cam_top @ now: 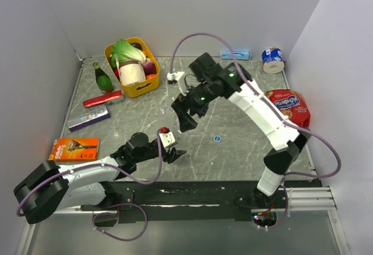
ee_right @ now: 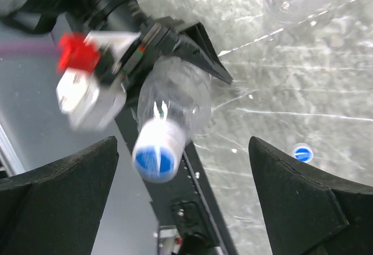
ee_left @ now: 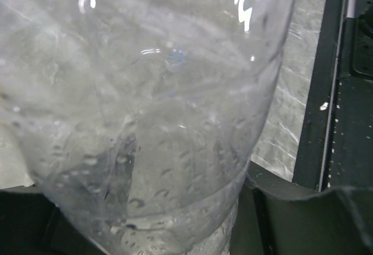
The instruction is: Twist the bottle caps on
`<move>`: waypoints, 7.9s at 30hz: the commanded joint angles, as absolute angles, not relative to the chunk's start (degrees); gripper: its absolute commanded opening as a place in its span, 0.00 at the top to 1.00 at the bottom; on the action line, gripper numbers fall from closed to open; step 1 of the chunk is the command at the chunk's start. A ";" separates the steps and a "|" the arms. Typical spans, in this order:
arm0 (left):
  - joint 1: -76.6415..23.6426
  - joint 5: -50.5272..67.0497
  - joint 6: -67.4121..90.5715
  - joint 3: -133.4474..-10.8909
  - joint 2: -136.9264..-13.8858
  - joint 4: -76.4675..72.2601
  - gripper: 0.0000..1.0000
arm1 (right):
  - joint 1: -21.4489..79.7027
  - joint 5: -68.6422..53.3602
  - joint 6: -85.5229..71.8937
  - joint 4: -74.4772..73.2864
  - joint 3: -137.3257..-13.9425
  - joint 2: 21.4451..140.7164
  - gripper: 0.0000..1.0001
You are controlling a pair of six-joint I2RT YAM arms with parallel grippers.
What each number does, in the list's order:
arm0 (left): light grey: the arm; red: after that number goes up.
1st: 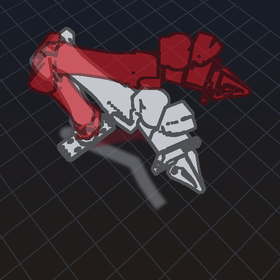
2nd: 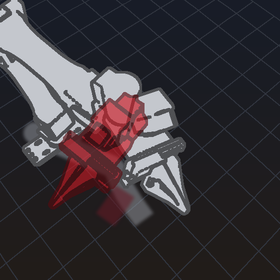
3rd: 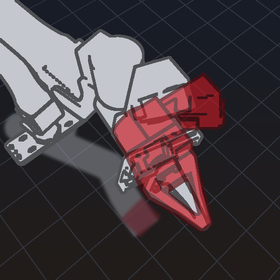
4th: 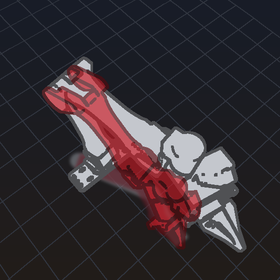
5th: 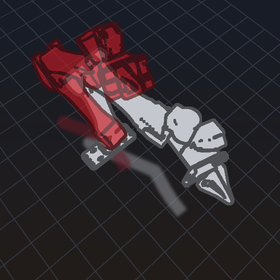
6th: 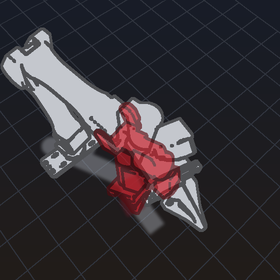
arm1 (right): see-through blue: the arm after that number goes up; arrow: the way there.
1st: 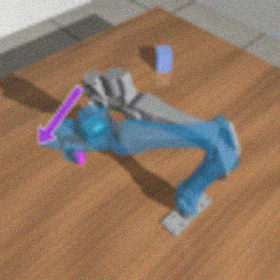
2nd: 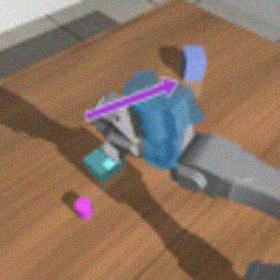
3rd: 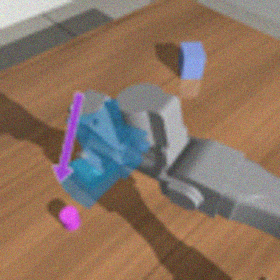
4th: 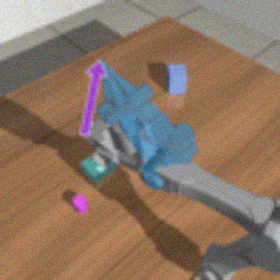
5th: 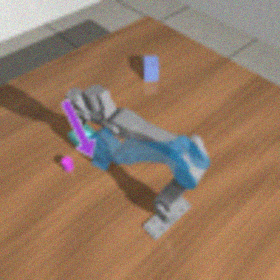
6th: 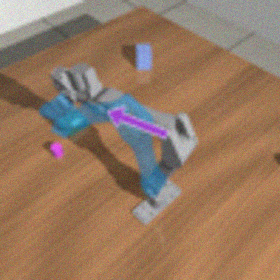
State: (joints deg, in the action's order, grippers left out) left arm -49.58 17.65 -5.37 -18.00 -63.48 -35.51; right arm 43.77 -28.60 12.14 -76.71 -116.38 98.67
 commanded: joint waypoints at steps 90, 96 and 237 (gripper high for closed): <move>-44.83 35.67 -22.22 -32.43 -68.11 -11.70 0.99 | 38.74 -34.73 69.21 -60.39 -85.89 64.26 0.31; -44.56 37.79 -30.67 -36.12 -68.82 -6.33 0.99 | 45.87 -30.41 74.35 -61.53 -85.16 64.60 0.32; -43.95 38.32 -35.33 -43.68 -72.33 -1.32 0.99 | 49.13 -32.70 72.42 -67.32 -95.27 73.12 0.31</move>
State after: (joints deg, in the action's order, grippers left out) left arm -44.23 32.62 -30.11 -40.62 -72.34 -2.04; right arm 47.75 -36.23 67.44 -71.81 -95.09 71.44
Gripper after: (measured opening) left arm 0.599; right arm 0.702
